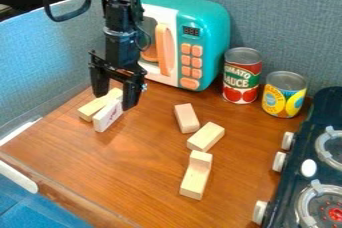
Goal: Position the rectangular blocks on the left side of the table on top of each other
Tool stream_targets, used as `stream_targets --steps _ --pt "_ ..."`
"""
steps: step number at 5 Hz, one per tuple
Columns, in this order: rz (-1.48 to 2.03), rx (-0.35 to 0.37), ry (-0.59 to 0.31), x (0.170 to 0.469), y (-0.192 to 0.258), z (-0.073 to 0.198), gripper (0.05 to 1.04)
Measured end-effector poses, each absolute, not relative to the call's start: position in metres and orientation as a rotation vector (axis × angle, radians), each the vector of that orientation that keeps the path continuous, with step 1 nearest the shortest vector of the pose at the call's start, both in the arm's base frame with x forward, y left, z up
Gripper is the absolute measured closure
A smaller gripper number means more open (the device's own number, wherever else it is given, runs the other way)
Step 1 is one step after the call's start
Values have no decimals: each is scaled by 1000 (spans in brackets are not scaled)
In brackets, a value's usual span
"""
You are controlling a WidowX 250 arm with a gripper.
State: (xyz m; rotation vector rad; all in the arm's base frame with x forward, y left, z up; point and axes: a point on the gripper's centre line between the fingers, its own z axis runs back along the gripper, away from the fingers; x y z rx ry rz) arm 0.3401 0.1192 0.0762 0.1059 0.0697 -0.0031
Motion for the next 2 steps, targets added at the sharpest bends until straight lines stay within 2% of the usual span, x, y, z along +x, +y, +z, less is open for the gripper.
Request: stream_targets --steps 1,2 --pt "-12 90 113 336 118 61 84" --pt "-24 82 95 339 117 59 84"
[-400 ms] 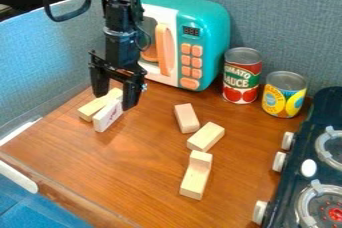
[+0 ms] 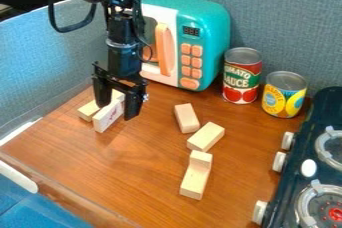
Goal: Position the rectangular blocks on the left side of the table on top of each other
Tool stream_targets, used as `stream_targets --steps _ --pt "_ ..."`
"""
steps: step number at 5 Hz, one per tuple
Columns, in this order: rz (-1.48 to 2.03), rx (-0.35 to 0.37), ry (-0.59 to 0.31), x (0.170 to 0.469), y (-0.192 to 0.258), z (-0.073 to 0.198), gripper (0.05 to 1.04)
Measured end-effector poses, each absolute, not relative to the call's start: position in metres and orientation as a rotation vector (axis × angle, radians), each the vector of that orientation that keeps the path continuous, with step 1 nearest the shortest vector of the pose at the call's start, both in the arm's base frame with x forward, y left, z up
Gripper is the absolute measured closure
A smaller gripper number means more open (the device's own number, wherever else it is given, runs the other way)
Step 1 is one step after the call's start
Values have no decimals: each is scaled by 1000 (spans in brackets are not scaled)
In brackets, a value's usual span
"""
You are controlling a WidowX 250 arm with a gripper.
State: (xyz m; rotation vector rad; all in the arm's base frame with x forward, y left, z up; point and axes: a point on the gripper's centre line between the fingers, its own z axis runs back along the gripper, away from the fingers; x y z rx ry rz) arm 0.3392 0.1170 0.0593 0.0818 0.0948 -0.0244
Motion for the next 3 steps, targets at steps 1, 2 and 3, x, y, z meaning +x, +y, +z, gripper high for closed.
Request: stream_targets --steps 1,2,3 --pt "-24 70 79 343 121 64 84" --pt "14 71 44 349 130 74 84" --pt "37 66 28 352 138 82 84"
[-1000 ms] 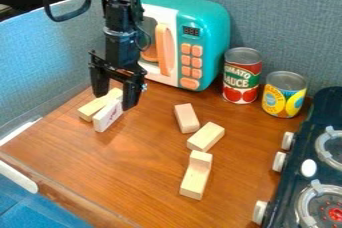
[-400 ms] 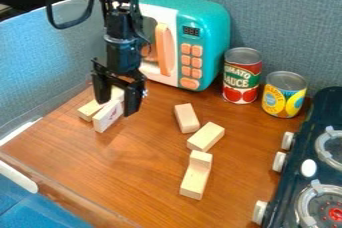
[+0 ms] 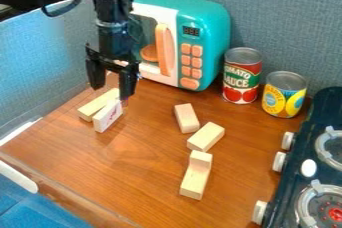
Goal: Position the rectangular blocks on the left side of the table on top of each other
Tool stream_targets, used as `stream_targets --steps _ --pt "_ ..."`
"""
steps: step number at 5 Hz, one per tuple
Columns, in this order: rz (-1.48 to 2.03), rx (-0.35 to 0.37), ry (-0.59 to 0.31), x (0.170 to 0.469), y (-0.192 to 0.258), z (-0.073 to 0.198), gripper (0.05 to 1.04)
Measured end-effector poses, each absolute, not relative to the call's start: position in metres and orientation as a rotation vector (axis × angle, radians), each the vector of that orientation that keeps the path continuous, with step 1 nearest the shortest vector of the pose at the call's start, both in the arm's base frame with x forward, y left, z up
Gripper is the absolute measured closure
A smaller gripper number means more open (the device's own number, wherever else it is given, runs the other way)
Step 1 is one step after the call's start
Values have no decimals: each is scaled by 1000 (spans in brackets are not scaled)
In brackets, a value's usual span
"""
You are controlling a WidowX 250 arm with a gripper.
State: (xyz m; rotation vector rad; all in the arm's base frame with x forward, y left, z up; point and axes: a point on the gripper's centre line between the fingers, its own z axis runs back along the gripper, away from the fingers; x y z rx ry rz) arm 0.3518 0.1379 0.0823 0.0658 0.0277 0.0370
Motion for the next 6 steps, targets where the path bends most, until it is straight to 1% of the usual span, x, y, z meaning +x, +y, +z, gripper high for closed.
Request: stream_targets --steps 1,2,3,4,5,6 --pt "72 54 47 352 148 80 84" --pt "105 56 118 353 155 60 84" --pt "112 44 173 354 156 41 84" --pt "128 36 197 352 155 30 84" --pt "126 30 201 353 154 27 137" --pt "127 22 188 354 153 23 424"
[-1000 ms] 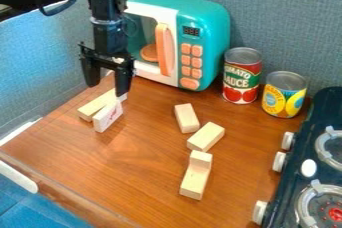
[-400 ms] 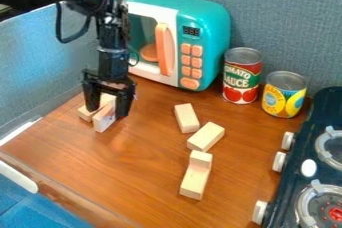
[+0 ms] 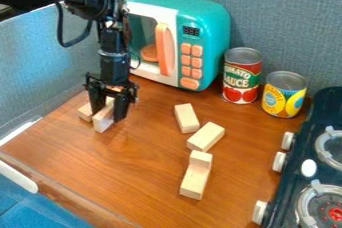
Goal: Position the rectangular blocks on the left side of the table on top of each other
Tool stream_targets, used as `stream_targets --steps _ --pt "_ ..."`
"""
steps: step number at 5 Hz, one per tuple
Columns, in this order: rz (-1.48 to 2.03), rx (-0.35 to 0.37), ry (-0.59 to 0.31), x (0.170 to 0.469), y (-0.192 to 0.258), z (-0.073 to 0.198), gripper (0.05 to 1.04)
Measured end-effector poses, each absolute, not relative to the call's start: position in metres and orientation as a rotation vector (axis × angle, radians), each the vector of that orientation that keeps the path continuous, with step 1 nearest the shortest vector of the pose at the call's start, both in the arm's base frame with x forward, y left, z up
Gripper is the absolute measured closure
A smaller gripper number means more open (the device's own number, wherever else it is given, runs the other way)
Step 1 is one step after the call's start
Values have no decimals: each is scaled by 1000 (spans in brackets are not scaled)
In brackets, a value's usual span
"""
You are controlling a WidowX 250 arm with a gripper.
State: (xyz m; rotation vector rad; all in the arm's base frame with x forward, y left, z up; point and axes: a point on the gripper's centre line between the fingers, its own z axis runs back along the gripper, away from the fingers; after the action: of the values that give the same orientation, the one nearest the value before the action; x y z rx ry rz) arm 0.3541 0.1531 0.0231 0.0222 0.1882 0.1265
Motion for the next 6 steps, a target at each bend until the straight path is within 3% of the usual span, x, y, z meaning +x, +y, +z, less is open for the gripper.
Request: stream_targets --steps 1,2,3,5,6 --pt "123 21 186 354 152 22 723" --pt "131 21 188 353 152 22 808" --pt "129 21 184 351 151 26 808" --pt "161 36 14 344 164 95 809" --pt "161 30 14 348 171 101 809"
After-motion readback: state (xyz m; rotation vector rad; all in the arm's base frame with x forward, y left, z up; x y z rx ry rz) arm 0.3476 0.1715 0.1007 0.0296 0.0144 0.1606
